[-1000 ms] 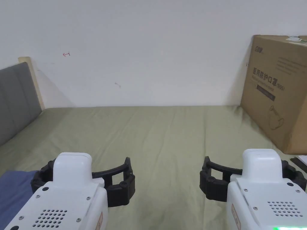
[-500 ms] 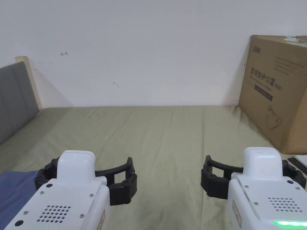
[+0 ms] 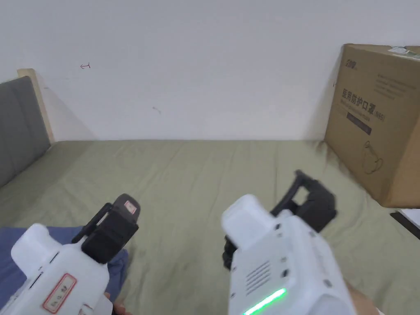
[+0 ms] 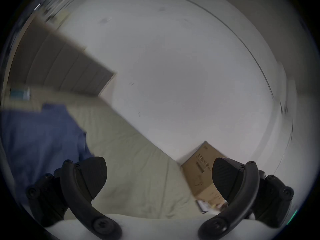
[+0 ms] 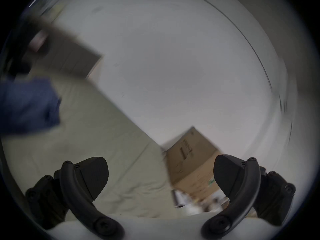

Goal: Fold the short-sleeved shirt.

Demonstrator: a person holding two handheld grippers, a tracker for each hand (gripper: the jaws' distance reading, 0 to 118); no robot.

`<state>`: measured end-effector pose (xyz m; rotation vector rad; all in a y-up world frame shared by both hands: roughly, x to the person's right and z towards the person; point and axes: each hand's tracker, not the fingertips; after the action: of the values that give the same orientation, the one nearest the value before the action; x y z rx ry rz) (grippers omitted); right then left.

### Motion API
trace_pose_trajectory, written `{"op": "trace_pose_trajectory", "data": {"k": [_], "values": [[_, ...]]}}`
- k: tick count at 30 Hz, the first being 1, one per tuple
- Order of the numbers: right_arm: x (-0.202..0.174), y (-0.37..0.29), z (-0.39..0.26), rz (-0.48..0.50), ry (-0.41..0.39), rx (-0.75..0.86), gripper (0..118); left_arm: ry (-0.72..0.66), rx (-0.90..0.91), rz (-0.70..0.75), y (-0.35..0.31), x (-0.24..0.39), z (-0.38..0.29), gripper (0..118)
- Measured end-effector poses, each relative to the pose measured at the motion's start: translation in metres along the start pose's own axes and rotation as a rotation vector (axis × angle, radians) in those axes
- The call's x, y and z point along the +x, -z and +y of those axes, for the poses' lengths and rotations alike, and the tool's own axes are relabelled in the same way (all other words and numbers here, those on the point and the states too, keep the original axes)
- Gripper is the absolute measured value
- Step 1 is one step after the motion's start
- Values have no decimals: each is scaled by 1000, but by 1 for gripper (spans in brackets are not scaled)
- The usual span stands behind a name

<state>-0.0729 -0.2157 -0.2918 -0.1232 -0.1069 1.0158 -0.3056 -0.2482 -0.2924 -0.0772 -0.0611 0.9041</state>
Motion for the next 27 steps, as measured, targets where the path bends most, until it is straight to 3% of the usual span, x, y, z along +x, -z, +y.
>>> {"op": "trace_pose_trajectory", "data": {"k": [1, 2, 5, 7, 10, 14, 17, 20, 23, 27], "values": [[-17, 0, 2, 5, -82, 7, 118, -66, -20, 30, 2, -13, -4, 118], [-28, 1, 2, 48, -73, -8, 118, -124, -33, 52, 2, -25, -9, 118], [-43, 4, -3, 265, 87, -47, 118, -199, -49, 127, 2, -42, -21, 118], [-37, 4, -5, 301, 182, -48, 118, -87, -76, 183, 6, -35, -17, 118], [-13, 4, -5, 220, 290, -43, 118, 207, -49, 191, 11, 1, -6, 118], [42, 6, -21, 150, 740, 20, 118, 595, -13, 85, 10, 59, -2, 118], [57, 4, -53, 132, 987, 43, 118, 936, 23, 13, 0, 78, -19, 118], [40, 7, -80, 101, 996, -86, 118, 1112, -15, 5, -2, 72, -41, 118], [31, 11, -90, 129, 1015, -148, 118, 1003, -121, -12, 2, 69, -48, 118], [40, 6, -81, 83, 998, -72, 118, 991, -54, 2, 2, 70, -44, 118]]}}
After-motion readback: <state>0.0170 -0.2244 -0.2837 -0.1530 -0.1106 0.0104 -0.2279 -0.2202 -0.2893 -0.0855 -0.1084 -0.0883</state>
